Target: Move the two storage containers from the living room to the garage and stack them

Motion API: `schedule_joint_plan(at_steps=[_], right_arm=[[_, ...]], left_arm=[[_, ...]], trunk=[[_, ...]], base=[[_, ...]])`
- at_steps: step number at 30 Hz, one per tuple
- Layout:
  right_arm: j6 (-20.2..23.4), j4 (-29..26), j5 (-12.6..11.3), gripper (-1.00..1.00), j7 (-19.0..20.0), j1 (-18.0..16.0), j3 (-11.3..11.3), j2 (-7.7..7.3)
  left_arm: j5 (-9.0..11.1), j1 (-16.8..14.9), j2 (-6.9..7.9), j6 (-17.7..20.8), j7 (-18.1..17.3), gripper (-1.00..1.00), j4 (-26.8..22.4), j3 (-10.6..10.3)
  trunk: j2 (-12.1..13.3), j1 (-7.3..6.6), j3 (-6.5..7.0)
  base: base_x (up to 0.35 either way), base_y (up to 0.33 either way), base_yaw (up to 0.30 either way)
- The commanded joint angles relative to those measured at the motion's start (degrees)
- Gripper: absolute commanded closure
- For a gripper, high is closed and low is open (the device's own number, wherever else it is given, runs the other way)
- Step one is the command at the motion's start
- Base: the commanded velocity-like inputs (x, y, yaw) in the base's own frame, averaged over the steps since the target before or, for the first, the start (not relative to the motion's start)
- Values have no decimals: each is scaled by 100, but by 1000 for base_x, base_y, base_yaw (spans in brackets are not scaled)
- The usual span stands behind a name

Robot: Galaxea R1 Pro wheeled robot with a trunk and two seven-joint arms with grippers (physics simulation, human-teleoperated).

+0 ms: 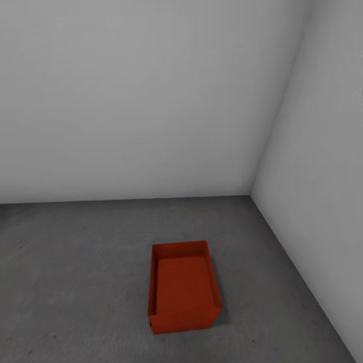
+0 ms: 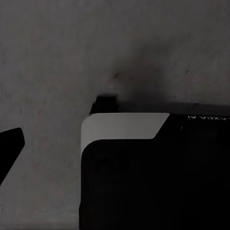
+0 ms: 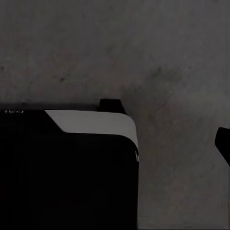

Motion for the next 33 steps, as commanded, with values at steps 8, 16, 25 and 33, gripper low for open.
schedule_joint_plan(at_steps=[8, 16, 25, 33], right_arm=[[-68, 29, -50, -100, -2, 327, 51, -5], [-216, 29, -57, -100, 5, 616, 44, -27], [-311, 29, -38, -100, 107, 858, 47, -27], [-316, 29, -14, -100, 244, 929, 47, -29]], left_arm=[[43, 558, 90, -507, 18, -100, -2, -8], [53, 748, 98, -787, 17, -100, 2, -8], [56, 949, 98, -798, 9, -100, 5, -8], [62, 1050, 103, -833, 9, -100, -1, -6]], trunk=[[-4, 0, 48], [-4, 0, 98], [-4, 0, 156], [-4, 0, 206]], base=[[0, 0, 0], [0, 0, 0], [0, 0, 0], [0, 0, 0]])
